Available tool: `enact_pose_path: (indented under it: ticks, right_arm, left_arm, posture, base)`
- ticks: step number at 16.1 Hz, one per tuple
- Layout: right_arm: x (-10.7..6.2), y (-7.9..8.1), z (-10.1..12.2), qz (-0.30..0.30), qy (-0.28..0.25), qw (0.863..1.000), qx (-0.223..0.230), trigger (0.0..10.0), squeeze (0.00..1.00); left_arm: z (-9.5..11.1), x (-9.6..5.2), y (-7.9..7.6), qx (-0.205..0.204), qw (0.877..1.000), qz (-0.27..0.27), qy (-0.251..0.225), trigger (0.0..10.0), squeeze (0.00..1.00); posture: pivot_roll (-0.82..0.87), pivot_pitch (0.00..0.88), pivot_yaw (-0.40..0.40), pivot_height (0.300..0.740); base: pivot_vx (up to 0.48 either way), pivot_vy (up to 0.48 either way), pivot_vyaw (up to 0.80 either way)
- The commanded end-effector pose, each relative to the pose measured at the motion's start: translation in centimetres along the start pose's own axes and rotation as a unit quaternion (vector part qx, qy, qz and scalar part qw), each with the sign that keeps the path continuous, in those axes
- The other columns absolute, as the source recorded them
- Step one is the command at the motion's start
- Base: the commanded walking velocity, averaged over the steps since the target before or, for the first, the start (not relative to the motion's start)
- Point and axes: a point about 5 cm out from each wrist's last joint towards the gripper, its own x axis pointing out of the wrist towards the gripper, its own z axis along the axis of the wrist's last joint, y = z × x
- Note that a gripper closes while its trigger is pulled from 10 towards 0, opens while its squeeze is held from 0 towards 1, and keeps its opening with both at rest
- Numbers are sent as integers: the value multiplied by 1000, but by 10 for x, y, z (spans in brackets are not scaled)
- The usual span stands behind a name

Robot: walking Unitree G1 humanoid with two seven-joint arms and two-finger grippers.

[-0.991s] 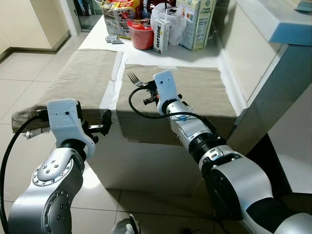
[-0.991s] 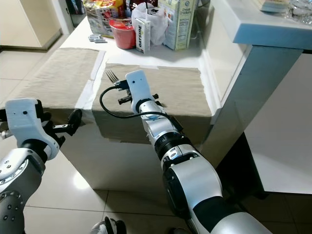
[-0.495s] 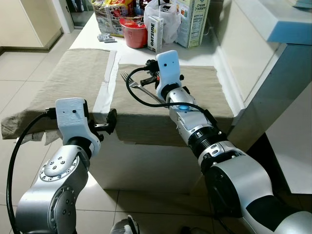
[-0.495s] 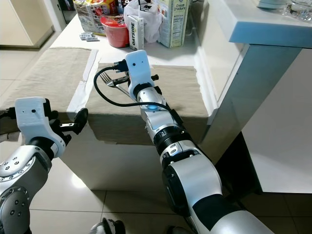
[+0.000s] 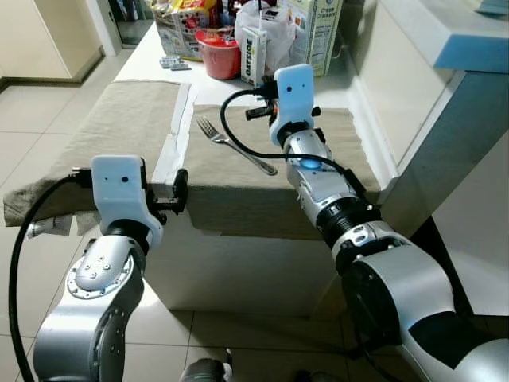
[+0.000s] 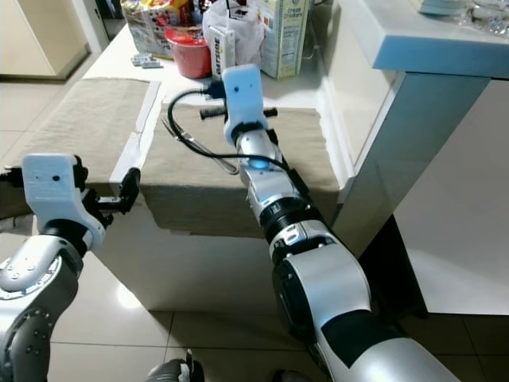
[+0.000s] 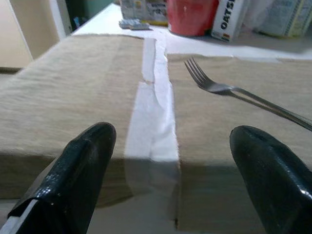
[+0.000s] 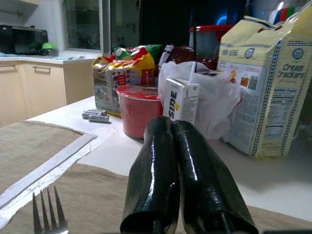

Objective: Setting the table

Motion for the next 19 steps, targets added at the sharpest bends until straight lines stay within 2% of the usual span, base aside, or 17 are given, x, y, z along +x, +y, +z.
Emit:
enact_pose_path:
  ticks: [1, 4, 6, 7, 9, 10, 11, 12, 14, 16, 19]
  right_arm:
    - [1, 2, 5, 9, -9, 1000, -1, 10000, 0]
    - [-4, -7, 3, 0, -31, 999, -9, 10000, 0]
    - [-15, -14, -4, 0, -53, 998, -14, 10000, 0]
    - [-22, -14, -5, 8, -71, 997, -29, 10000, 0]
    - [-51, -14, -9, 36, -116, 992, -41, 10000, 0]
    - [-58, -13, -11, 43, -122, 991, -43, 10000, 0]
    - [-73, -13, -19, 54, -118, 990, -46, 10000, 0]
    - [-101, -15, -39, 62, -82, 994, -46, 10000, 0]
    - [-120, -15, -47, 64, -65, 994, -55, 10000, 0]
    - [-134, -15, -47, 68, -59, 993, -70, 10000, 0]
    - [-141, -20, -48, 68, -45, 994, -69, 10000, 0]
  left_arm:
    - [-2, 2, -1, 4, 1000, -3, 1, 10000, 0]
    - [-6, 6, 1, -2, 1000, -1, 3, 10000, 0]
    - [-9, 9, 2, -4, 1000, 2, 5, 10000, 0]
    - [-9, 10, 2, 0, 1000, 1, 3, 10000, 0]
    - [-9, 16, 4, -4, 1000, 11, 0, 10000, 0]
    - [-9, 17, 5, -7, 1000, 11, -1, 10000, 0]
    - [-8, 21, 7, -9, 1000, 17, -8, 10000, 0]
    - [-8, 27, 14, -7, 999, 30, -12, 10000, 0]
    - [-8, 33, 18, -6, 999, 35, -14, 10000, 0]
    - [-8, 41, 23, -9, 999, 47, -17, 10000, 0]
    - [-8, 49, 26, -2, 998, 59, -24, 10000, 0]
  posture:
    - [119, 66, 21, 740]
    - [101, 54, 24, 740]
    - [88, 50, 25, 740]
    - [76, 46, 26, 740]
    - [51, 36, 28, 740]
    - [47, 34, 28, 740]
    - [32, 28, 30, 740]
    - [15, 17, 33, 740]
    - [-5, 7, 37, 740]
    - [-23, 0, 36, 740]
    - [-17, 0, 16, 740]
  base:
    - [0, 0, 0]
    - [0, 0, 0]
    - [0, -428, 0]
    - [0, -480, 0]
    - [0, -480, 0]
    - [0, -480, 0]
    - [0, 0, 0]
    - [0, 0, 0]
    - [0, 0, 0]
    - [0, 0, 0]
    - [0, 0, 0]
